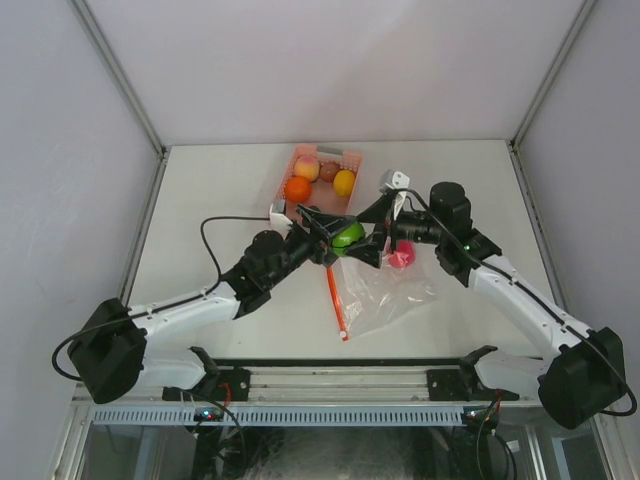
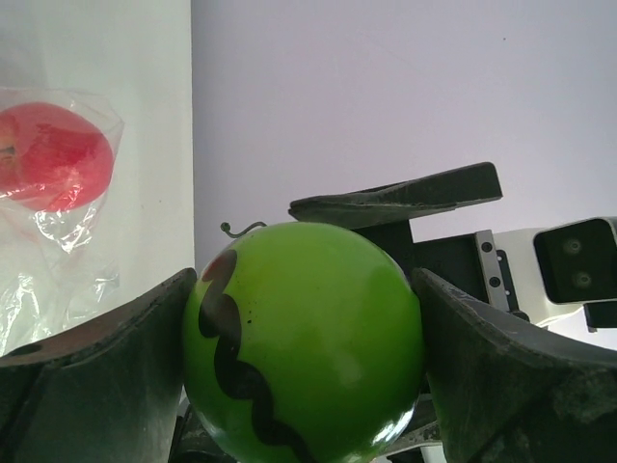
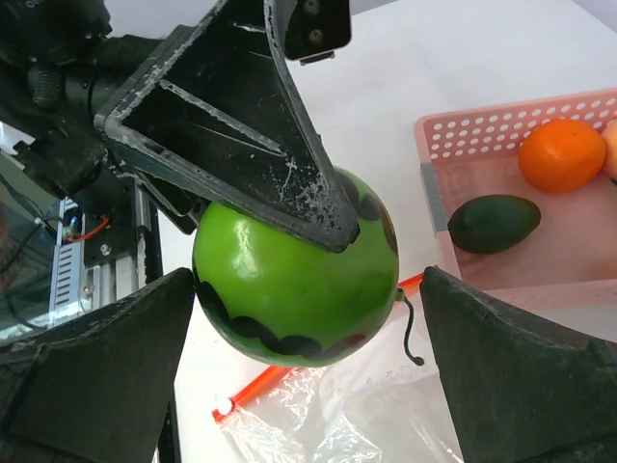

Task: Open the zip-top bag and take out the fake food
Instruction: Place the fake fruit in the bin.

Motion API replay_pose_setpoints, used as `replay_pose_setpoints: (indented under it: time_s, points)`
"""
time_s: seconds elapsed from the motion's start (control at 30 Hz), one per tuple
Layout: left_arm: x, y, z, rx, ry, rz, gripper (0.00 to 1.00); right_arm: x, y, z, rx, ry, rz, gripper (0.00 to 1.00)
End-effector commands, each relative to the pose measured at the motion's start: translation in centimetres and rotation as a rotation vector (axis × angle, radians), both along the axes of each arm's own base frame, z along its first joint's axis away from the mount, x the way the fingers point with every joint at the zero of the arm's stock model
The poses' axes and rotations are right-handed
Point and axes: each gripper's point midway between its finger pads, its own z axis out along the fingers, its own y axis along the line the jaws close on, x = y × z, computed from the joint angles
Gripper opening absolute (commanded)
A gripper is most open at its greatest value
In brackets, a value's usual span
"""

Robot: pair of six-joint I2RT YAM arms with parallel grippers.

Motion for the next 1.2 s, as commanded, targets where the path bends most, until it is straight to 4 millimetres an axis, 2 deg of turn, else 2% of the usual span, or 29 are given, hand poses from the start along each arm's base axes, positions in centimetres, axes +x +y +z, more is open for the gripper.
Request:
replay_pose_setpoints:
  time_s: [0.0, 0.43, 0.57, 0.63, 0.67, 0.77, 0.83, 0.9, 1.03, 1.13, 1.17]
  points:
    - [0.6, -0.4, 3.1, -0.064, -0.026, 0.026, 0.01, 0.7, 0.7, 1.1, 0.066, 0.009, -0.061, 1.0]
    - [0.4, -1.3, 3.4, -0.075, -0.015, 0.01, 0.02, 0.7, 2.2, -1.1, 0.026, 0.052, -0.076, 1.0]
    - [0.3, -1.2, 3.5, -0.077, -0.022, 0.008, 0.03, 0.4, 2.7, -1.9, 0.004, 0.053, -0.056, 0.94]
    - [0.3, -1.2, 3.5, -0.082, -0.027, 0.007, 0.03, 0.2, 2.8, -2.0, 0.001, 0.052, -0.042, 0.88]
    - [0.3, -1.2, 3.6, -0.084, -0.029, 0.008, 0.03, 0.0, 2.9, -2.1, 0.0, 0.052, -0.034, 0.81]
    - [0.2, -1.1, 3.4, -0.084, -0.03, 0.01, 0.08, 0.1, 2.9, -2.0, 0.001, 0.05, -0.036, 0.52]
    - [0.3, -0.9, 3.4, -0.083, -0.032, 0.017, 0.19, 0.1, 2.7, -1.9, 0.003, 0.054, -0.041, 0.35]
    - [0.2, -0.8, 3.2, -0.079, -0.034, 0.02, 0.31, 0.1, 2.6, -1.8, 0.01, 0.06, -0.038, 0.24]
    - [0.1, -0.7, 2.9, -0.08, -0.041, 0.009, 0.65, 0.2, 2.2, -1.6, 0.02, 0.071, -0.035, 0.17]
    - [-0.1, -0.8, 2.8, -0.077, -0.044, -0.001, 0.98, 0.4, 1.8, -1.3, 0.031, 0.076, -0.036, 0.14]
    - [-0.1, -0.8, 2.8, -0.076, -0.044, -0.004, 1.0, 0.4, 1.7, -1.2, 0.034, 0.078, -0.035, 0.13]
